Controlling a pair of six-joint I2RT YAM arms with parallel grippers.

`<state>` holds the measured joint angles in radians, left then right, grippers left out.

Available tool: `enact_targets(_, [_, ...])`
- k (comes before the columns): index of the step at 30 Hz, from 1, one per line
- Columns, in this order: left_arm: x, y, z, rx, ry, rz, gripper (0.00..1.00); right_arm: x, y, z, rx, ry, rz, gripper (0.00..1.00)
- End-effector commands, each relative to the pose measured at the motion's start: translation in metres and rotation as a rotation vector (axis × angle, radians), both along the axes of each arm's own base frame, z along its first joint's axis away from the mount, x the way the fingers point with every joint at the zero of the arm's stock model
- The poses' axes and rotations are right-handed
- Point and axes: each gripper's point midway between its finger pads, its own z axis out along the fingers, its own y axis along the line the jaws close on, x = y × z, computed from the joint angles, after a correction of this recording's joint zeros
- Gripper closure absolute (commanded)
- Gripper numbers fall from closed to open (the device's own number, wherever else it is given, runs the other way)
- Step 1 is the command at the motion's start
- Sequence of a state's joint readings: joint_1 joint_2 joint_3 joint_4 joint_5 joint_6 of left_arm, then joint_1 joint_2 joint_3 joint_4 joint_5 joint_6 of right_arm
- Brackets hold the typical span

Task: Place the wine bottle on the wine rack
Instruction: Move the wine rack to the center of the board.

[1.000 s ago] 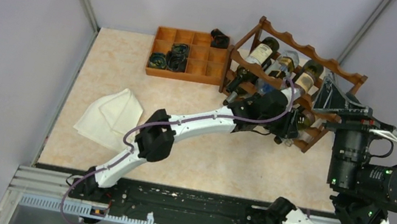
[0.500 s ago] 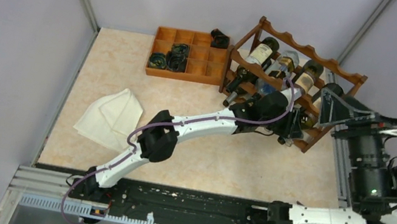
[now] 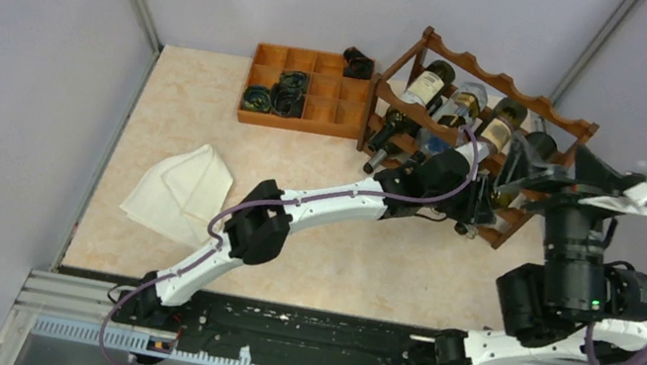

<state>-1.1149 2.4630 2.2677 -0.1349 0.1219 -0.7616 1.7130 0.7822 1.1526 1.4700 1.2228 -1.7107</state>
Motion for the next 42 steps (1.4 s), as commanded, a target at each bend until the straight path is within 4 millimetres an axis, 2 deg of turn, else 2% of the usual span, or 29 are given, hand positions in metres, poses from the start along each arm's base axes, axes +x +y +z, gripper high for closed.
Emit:
enact_targets(1, [0.021, -0.009, 0.087, -0.237, -0.124, 0.072, 1.0, 0.007, -0.047, -0.006, 0.181, 0.024, 0.002, 0.09])
enact_targets(10, [0.03, -0.02, 0.087, -0.294, -0.097, 0.109, 1.0, 0.006, -0.047, 0.003, 0.194, 0.004, -0.009, 0.09])
enact_targets(18, [0.035, -0.026, 0.093, -0.356, -0.094, 0.13, 1.0, 0.007, -0.049, 0.0, 0.207, -0.003, 0.006, 0.09])
enact_targets(25, [0.035, -0.03, 0.092, -0.374, -0.096, 0.128, 1.0, 0.012, -0.078, -0.017, 0.119, 0.086, -0.055, 0.09])
enact_targets(28, [0.035, -0.029, 0.088, -0.364, -0.094, 0.128, 1.0, 0.013, -0.079, -0.017, 0.098, 0.099, -0.041, 0.09])
enact_targets(30, [0.035, -0.029, 0.087, -0.359, -0.095, 0.129, 1.0, 0.012, -0.064, -0.009, 0.05, 0.081, -0.021, 0.09])
enact_targets(33, [0.034, -0.029, 0.085, -0.356, -0.093, 0.127, 1.0, 0.011, -0.041, 0.017, -0.014, 0.027, 0.015, 0.09])
enact_targets(36, [0.035, -0.028, 0.082, -0.354, -0.086, 0.129, 1.0, 0.015, -0.027, 0.048, -0.03, 0.0, 0.11, 0.09])
enact_targets(39, [0.035, -0.028, 0.078, -0.349, -0.08, 0.131, 1.0, 0.024, -0.015, 0.07, -0.032, -0.026, 0.214, 0.09])
enact_targets(42, [0.036, -0.027, 0.077, -0.345, -0.08, 0.132, 1.0, 0.019, -0.003, 0.087, -0.087, -0.09, 0.216, 0.06])
